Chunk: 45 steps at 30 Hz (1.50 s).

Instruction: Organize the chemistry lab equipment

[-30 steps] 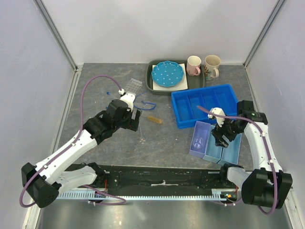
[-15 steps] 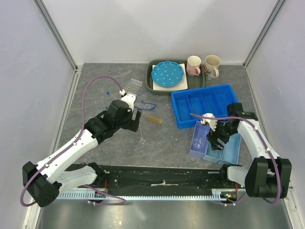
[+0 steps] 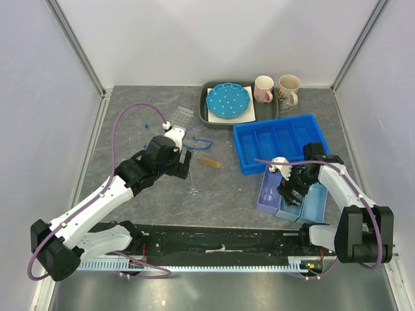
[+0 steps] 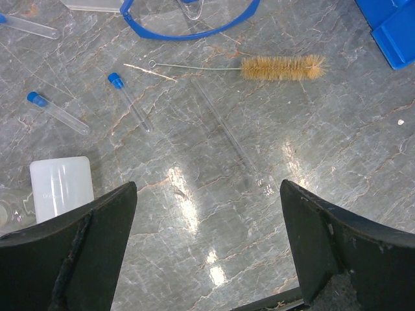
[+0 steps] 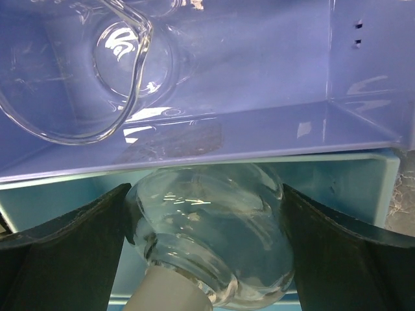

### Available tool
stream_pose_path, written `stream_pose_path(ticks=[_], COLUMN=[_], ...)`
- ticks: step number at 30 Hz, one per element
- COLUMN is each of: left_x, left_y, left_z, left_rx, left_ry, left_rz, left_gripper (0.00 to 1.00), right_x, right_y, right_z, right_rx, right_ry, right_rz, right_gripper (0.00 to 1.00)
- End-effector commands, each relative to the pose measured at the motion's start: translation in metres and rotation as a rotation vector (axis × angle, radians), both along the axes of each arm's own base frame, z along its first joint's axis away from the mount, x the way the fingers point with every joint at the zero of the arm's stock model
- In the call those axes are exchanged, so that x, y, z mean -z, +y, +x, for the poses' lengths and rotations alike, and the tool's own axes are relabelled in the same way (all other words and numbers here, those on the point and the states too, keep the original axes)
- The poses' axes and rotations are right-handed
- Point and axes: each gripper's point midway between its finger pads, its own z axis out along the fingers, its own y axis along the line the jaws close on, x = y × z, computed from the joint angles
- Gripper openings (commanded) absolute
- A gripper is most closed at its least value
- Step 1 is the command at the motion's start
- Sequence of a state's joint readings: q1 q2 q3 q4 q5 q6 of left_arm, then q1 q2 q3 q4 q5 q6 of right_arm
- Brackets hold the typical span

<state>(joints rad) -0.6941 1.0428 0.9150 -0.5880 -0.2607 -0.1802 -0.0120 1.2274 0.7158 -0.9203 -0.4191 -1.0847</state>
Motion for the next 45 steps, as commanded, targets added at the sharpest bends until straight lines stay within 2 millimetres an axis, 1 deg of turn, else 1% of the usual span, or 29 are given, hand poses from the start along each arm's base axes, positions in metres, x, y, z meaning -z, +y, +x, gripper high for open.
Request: stream_pose_path(ticks=[1, 5, 6, 8, 9, 11, 12, 17, 19, 23, 29, 38, 45], left_x=[-0.006, -0.005, -0.005, -0.005, -0.006, -0.006, -0.006, -0.006, -0.007, -0.008, -0.008, -0.008, -0.007], left_y=[-0.001, -0.001, -0.001, -0.001, -0.001, -0.001, -0.001, 0.0, 0.0, 0.0, 0.001, 0.0, 0.0], left_z=[0.006, 0.006, 0.006, 0.006, 0.006, 0.006, 0.006, 0.006, 0.006, 0.006, 0.005, 0.005, 0.006], left_rx=[0.012, 0.012, 0.012, 0.012, 0.012, 0.012, 0.012, 0.011, 0.011, 0.009, 0.011, 0.011, 0.01], left_ry=[-0.042, -0.041, -0.041, -0.041, -0.042, -0.042, -0.043, -0.045, -0.047, -0.051, -0.052, -0.049, -0.048], left_rz=[0.013, 0.013, 0.013, 0.013, 0.012, 0.012, 0.012, 0.011, 0.009, 0.006, 0.008, 0.01, 0.011], left_gripper=[0.97, 0.97, 0.97, 0.97, 0.97, 0.97, 0.97, 0.97, 0.97, 0.97, 0.97, 0.97, 0.97], right_x=[0.002, -0.008, -0.014, -0.022, -0.03, -0.038, -0.045, -0.063, -0.063, -0.055, -0.05, -0.053, -0.055], right_y=[0.003, 0.002, 0.001, 0.001, 0.001, 0.001, 0.002, 0.004, 0.006, 0.007, 0.008, 0.009, 0.005], right_z=[0.01, 0.013, 0.017, 0.018, 0.023, 0.023, 0.027, 0.028, 0.027, 0.023, 0.019, 0.012, 0.012], right_rx=[-0.023, -0.018, -0.014, -0.015, -0.013, -0.012, -0.011, -0.008, -0.011, -0.006, 0.005, 0.017, 0.037], right_ry=[-0.049, -0.066, -0.082, -0.09, -0.108, -0.112, -0.128, -0.147, -0.139, -0.106, -0.077, -0.086, -0.099], right_rz=[-0.015, -0.023, -0.027, -0.027, -0.026, -0.026, -0.024, -0.008, 0.003, 0.007, 0.015, 0.022, 0.0], right_gripper=[0.98, 0.98, 0.98, 0.98, 0.98, 0.98, 0.98, 0.98, 0.98, 0.98, 0.98, 0.97, 0.92])
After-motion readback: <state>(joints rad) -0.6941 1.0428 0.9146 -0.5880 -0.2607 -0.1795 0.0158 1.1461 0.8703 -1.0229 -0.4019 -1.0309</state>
